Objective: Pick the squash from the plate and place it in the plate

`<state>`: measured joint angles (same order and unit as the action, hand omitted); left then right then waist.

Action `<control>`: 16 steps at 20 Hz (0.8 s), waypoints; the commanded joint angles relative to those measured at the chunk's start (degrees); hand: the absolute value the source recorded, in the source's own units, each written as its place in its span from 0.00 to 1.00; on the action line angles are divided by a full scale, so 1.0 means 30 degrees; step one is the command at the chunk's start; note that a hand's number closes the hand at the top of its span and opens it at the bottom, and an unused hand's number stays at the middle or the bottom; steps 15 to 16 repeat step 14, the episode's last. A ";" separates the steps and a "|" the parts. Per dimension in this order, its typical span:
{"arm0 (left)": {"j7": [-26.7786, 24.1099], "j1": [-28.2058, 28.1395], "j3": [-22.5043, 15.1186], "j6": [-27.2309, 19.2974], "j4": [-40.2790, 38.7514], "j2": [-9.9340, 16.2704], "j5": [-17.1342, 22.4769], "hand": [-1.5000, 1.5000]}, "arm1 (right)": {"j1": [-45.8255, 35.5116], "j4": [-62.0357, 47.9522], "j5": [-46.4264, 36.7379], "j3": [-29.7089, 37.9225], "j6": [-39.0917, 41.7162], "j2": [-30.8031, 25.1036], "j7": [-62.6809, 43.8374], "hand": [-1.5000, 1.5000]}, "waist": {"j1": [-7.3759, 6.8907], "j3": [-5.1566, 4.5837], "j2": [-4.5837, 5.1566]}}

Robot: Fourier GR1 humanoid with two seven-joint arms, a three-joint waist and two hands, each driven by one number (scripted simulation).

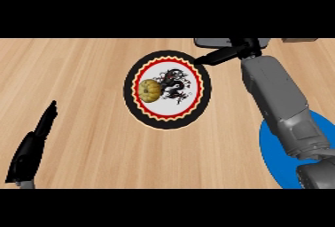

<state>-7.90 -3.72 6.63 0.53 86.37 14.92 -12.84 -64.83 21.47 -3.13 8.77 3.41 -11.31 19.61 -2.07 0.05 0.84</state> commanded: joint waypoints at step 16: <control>-0.0239 0.1591 -0.0149 0.0213 -0.1204 -0.0205 -0.0238 0.50 | 0.0062 -0.3713 -0.0071 0.1412 0.4981 -0.5690 0.5173 0.00 | -0.0635 0.0033 0.0405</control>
